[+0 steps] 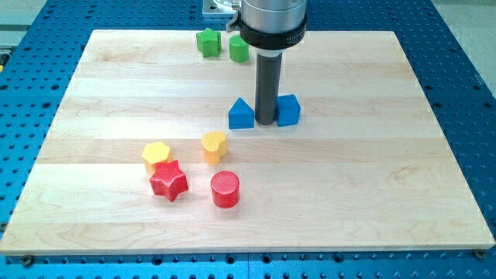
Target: Push the heart to the top right of the hexagon
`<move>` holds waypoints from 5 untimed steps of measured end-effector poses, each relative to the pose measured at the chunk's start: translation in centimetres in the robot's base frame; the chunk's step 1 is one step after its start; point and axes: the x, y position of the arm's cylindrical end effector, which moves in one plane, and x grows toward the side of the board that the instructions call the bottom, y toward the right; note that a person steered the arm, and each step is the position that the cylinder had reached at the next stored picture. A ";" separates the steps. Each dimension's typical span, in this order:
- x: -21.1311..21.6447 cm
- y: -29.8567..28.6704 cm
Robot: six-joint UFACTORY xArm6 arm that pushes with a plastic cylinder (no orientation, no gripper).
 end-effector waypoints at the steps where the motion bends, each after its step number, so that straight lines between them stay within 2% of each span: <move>1: 6.6 0.6; 2: 6.9 -2.9; 4: 6.9 -13.8; 5: 8.8 -17.0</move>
